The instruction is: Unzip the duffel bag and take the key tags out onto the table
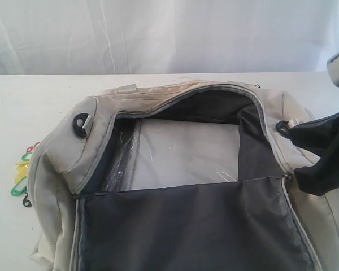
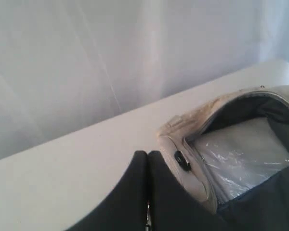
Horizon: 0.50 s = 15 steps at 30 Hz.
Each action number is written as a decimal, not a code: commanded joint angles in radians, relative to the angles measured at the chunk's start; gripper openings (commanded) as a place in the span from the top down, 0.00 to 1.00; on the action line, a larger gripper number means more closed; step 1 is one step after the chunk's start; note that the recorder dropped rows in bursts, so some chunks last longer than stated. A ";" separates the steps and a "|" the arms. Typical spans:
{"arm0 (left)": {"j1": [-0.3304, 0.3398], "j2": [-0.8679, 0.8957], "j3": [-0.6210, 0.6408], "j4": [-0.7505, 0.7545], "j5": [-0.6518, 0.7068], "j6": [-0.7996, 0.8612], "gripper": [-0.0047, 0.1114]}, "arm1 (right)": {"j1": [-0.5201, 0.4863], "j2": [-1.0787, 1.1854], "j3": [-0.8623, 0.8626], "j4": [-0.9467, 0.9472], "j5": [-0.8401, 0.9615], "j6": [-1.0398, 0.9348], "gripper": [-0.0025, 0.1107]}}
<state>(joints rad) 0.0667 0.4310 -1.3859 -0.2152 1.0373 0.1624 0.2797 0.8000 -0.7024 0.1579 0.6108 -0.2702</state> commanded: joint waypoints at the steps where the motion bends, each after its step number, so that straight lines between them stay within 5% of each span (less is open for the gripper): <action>1: 0.005 -0.114 0.001 -0.006 0.003 -0.006 0.96 | 0.005 -0.004 0.006 0.001 -0.007 0.007 0.98; 8: 0.005 -0.216 0.042 -0.008 -0.008 -0.006 0.96 | 0.005 -0.004 0.006 0.001 -0.007 0.007 0.98; 15: 0.005 -0.334 0.324 -0.008 -0.127 -0.006 0.96 | 0.005 -0.004 0.006 0.001 -0.007 0.007 0.98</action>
<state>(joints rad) 0.0702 0.1429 -1.1719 -0.2152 0.9695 0.1624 0.2797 0.8000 -0.7024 0.1579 0.6108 -0.2702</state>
